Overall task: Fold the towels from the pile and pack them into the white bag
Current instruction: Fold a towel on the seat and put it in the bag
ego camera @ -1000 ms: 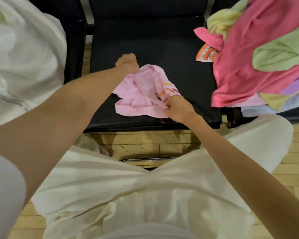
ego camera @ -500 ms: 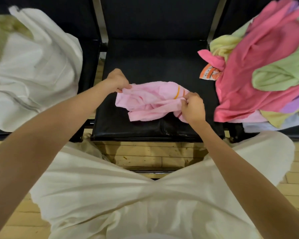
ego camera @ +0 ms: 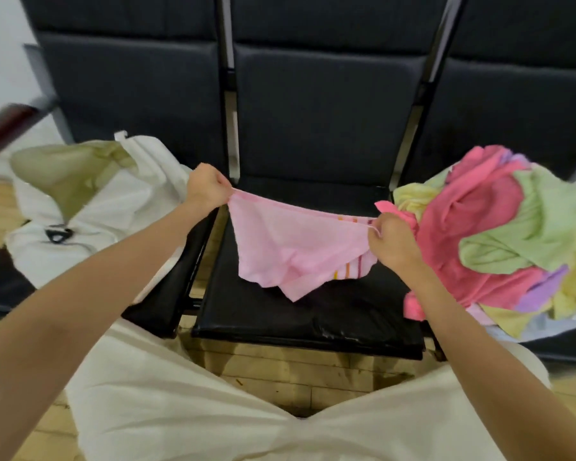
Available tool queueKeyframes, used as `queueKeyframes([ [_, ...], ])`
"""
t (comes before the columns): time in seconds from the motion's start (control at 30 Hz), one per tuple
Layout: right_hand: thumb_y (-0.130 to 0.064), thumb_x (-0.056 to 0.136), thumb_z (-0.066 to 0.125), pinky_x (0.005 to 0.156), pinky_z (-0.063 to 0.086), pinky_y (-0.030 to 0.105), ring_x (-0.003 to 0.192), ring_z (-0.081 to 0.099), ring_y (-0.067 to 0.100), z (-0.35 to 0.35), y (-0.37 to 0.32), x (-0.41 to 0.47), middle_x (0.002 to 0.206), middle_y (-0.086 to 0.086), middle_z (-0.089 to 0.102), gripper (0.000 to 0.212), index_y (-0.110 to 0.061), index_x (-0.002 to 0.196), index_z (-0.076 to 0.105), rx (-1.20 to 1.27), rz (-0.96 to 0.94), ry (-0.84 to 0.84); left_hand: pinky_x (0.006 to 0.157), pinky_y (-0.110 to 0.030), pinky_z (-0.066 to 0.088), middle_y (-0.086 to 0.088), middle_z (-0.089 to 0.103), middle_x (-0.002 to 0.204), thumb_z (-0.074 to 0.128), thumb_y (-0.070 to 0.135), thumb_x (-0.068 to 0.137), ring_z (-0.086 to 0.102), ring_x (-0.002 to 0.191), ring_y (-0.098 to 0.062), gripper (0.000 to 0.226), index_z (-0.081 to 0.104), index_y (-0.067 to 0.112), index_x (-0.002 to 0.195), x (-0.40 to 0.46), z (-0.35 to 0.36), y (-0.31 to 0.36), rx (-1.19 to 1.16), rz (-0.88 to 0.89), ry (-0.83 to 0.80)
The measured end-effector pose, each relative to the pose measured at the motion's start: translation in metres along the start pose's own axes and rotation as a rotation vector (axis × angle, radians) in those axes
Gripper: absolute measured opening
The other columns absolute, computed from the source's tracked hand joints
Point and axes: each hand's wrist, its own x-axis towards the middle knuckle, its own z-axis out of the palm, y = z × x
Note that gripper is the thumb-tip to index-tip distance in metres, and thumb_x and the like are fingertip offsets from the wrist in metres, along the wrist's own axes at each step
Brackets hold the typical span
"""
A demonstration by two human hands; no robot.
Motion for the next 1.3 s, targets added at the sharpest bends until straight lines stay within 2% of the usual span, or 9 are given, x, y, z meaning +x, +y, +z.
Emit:
queueKeyframes([
  [0.07,-0.015,0.092,0.054,0.078,0.046,0.036,0.088,0.061,0.032,-0.015,-0.004,0.007,0.093,0.017,0.064,0.014,-0.003,0.089,0.060,0.023,-0.046,-0.010,0.081,-0.034,0.057,-0.004,0.067,0.080,0.067,0.003,0.081,0.067,0.083,-0.020,0.009,0.074,0.007,0.086,-0.001,-0.017,0.015,-0.185,-0.014,0.134],
  [0.17,-0.023,0.093,0.057,0.067,0.041,0.033,0.078,0.058,0.025,-0.036,-0.015,0.015,0.078,0.005,0.058,0.016,-0.011,0.083,0.055,0.091,-0.099,-0.003,0.080,-0.033,0.058,0.002,0.063,0.081,0.067,0.005,0.083,0.066,0.088,-0.020,0.011,0.070,0.016,0.082,-0.002,-0.036,0.032,-0.492,-0.126,0.248],
  [0.3,-0.029,0.093,0.059,0.059,0.036,0.027,0.068,0.052,0.015,-0.060,-0.032,0.023,0.073,-0.005,0.052,0.019,-0.016,0.082,0.051,0.086,-0.218,-0.010,0.075,-0.030,0.058,-0.002,0.065,0.086,0.065,0.002,0.082,0.066,0.089,-0.021,0.013,0.068,0.014,0.082,0.004,-0.061,0.047,-0.655,-0.203,0.320],
  [0.43,-0.033,0.092,0.059,0.061,0.048,0.029,0.066,0.059,0.013,-0.076,-0.048,0.029,0.071,-0.004,0.058,0.020,-0.020,0.080,0.050,-0.003,-0.304,-0.120,0.079,-0.032,0.057,-0.005,0.066,0.090,0.062,-0.001,0.082,0.065,0.092,-0.022,0.016,0.072,0.010,0.088,0.016,-0.087,0.050,-0.629,-0.229,0.320],
  [0.63,-0.026,0.088,0.062,0.054,0.035,0.021,0.067,0.054,0.013,-0.087,-0.069,0.032,0.070,-0.010,0.048,0.020,-0.023,0.077,0.046,-0.292,-0.477,-0.351,0.085,-0.032,0.055,-0.009,0.069,0.095,0.064,-0.003,0.081,0.064,0.093,-0.020,0.017,0.074,0.009,0.088,0.028,-0.111,0.059,-0.457,-0.067,0.306],
  [0.73,-0.023,0.081,0.064,0.055,0.038,0.022,0.065,0.054,0.013,-0.088,-0.074,0.031,0.071,-0.009,0.050,0.027,-0.028,0.069,0.041,-0.272,-0.478,-0.388,0.082,-0.030,0.055,-0.011,0.069,0.095,0.065,-0.004,0.081,0.065,0.093,-0.021,0.016,0.074,0.007,0.087,0.030,-0.113,0.060,-0.393,-0.027,0.303],
  [0.97,-0.025,0.094,0.053,0.052,0.037,0.023,0.057,0.050,0.011,-0.090,-0.076,0.019,0.071,-0.006,0.052,0.026,-0.029,0.077,0.035,-0.205,-0.492,-0.385,0.082,-0.032,0.055,-0.011,0.070,0.092,0.062,-0.005,0.081,0.066,0.087,-0.022,0.019,0.075,0.006,0.089,0.024,-0.114,0.056,-0.318,0.030,0.336],
  [1.13,-0.023,0.096,0.051,0.058,0.050,0.027,0.060,0.062,0.010,-0.092,-0.069,0.018,0.071,-0.005,0.060,0.024,-0.030,0.079,0.036,-0.036,-0.444,-0.378,0.081,-0.032,0.056,-0.012,0.070,0.093,0.064,-0.004,0.082,0.067,0.086,-0.023,0.016,0.075,0.006,0.089,0.021,-0.117,0.057,-0.338,0.008,0.331],
  [1.3,-0.020,0.097,0.049,0.059,0.053,0.033,0.059,0.061,0.008,-0.108,-0.061,0.033,0.075,-0.003,0.063,0.009,-0.020,0.100,0.040,0.188,-0.393,-0.094,0.080,-0.031,0.056,-0.008,0.070,0.087,0.062,-0.004,0.079,0.068,0.083,-0.021,0.019,0.075,0.008,0.087,0.019,-0.125,0.066,-0.402,0.051,0.381],
])
